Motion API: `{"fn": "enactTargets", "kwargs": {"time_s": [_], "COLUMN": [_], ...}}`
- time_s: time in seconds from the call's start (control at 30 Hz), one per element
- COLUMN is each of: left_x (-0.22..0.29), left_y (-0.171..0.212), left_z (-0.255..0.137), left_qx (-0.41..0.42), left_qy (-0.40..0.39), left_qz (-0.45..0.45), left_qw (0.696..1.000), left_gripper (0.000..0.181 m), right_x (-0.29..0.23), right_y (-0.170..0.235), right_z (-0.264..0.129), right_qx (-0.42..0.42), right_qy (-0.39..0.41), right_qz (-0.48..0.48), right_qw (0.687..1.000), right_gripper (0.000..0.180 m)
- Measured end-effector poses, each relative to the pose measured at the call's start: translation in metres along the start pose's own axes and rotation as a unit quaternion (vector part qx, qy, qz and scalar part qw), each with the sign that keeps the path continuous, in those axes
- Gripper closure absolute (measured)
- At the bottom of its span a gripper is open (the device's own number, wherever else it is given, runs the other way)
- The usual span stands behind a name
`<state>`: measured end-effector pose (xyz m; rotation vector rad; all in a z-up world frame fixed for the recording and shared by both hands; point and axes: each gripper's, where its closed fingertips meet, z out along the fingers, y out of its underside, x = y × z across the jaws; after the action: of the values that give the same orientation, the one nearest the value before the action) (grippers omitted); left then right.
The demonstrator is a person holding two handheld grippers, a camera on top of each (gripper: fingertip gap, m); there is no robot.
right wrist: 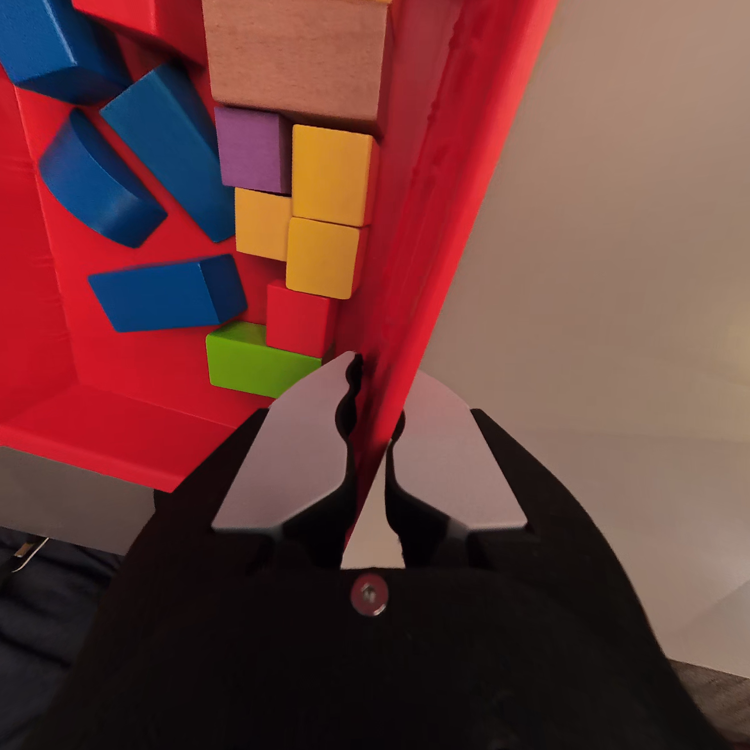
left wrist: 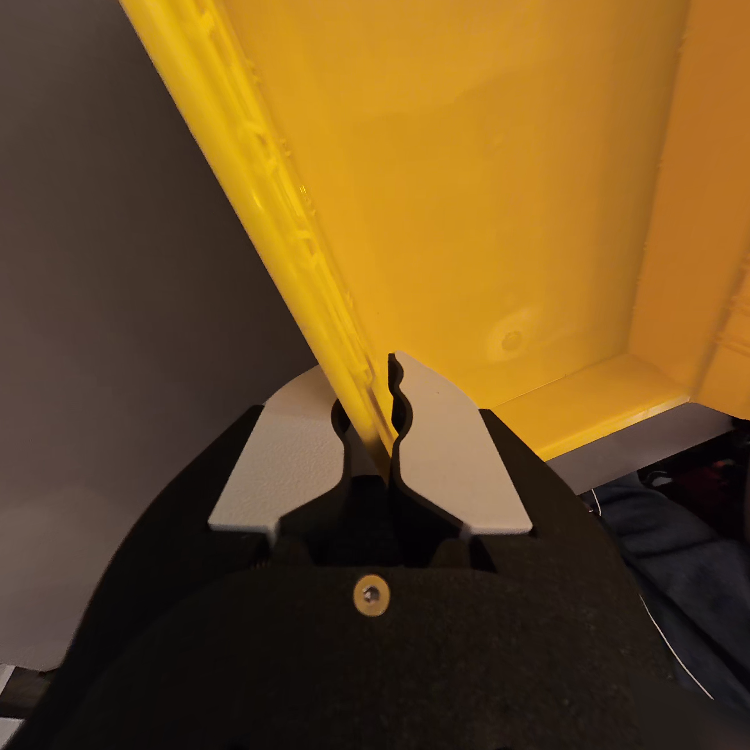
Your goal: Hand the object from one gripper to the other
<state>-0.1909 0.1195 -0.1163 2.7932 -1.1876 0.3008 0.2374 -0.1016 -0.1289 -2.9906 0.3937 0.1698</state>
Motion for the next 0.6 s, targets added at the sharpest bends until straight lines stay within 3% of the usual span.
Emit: {"fn": "enactTargets", "kwargs": {"time_s": [0.47, 0.6], "left_x": [0.015, 0.017], "left_y": [-0.005, -0.008], "left_z": [0.002, -0.016], "left_qx": [0.005, 0.041], "left_qy": [-0.005, 0.001], "left_qz": [0.024, 0.037], "left_qw": [1.000, 0.998], "left_gripper": [0.163, 0.163], "right_x": [-0.005, 0.001], "right_y": [-0.007, -0.015], "right_z": [0.000, -0.029], "right_qx": [0.011, 0.073], "right_qy": [-0.004, 0.025], "right_qz": [-0.003, 0.038], "right_qw": [1.000, 0.996], "right_gripper": [0.167, 0.166]}}
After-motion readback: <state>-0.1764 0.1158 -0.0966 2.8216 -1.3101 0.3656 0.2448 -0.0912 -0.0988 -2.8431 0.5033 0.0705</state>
